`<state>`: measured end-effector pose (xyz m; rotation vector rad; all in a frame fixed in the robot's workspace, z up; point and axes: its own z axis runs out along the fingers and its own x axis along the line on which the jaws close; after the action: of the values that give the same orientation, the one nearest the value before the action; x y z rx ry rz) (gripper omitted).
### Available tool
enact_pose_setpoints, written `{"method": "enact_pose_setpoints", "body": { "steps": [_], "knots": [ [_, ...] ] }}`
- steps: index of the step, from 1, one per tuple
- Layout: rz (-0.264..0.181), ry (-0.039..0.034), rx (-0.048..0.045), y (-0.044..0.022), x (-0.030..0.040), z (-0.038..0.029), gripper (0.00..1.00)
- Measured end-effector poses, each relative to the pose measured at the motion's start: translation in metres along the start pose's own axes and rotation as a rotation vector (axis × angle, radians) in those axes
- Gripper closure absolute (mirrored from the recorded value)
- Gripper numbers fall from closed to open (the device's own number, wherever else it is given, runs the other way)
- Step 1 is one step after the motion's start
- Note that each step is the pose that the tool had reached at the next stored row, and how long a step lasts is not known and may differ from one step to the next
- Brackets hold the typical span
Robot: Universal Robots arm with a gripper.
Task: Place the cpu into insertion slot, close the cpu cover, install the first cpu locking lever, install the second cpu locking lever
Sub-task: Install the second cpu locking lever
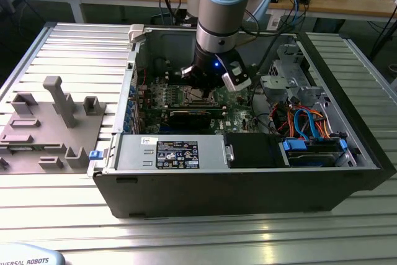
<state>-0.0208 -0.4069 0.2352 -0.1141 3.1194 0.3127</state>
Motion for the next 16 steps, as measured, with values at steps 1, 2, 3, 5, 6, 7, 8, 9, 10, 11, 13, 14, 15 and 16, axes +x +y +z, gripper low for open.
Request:
{"method": "enact_pose_setpoints", "body": {
  "steps": [1,2,3,5,6,7,8,9,10,11,13,14,15,16],
  "knots": [
    [0.0,-0.0001,-0.0033,-0.0016,0.0013,-0.0002,0.89],
    [0.0,-0.0005,-0.0078,-0.0035,0.003,-0.0005,0.89],
    [0.0,-0.0008,-0.0133,-0.0047,0.005,-0.0007,0.89],
    [0.0,-0.0019,-0.026,-0.0061,0.0105,-0.0009,0.89],
    [0.0,-0.0023,-0.0304,-0.0067,0.0136,-0.0009,0.89],
    [0.0,-0.0025,-0.0311,-0.0072,0.0163,-0.001,0.89],
    [0.0,-0.0026,-0.0312,-0.0075,0.0181,-0.001,0.89],
    [0.0,-0.0028,-0.0312,-0.0078,0.0202,-0.0009,0.89],
    [0.0,-0.0028,-0.0312,-0.008,0.0217,-0.0008,0.89],
    [0.0,-0.0029,-0.0312,-0.0082,0.0237,-0.0005,0.89],
    [0.0,-0.0029,-0.0312,-0.0089,0.0269,0.0011,0.89],
    [0.0,-0.0028,-0.0311,-0.0092,0.028,0.0022,0.89],
    [-0.001,-0.0027,-0.031,-0.0097,0.0302,0.0042,0.89],
    [-0.001,-0.0028,-0.0312,-0.0098,0.0319,0.0056,0.89]
  ]
}}
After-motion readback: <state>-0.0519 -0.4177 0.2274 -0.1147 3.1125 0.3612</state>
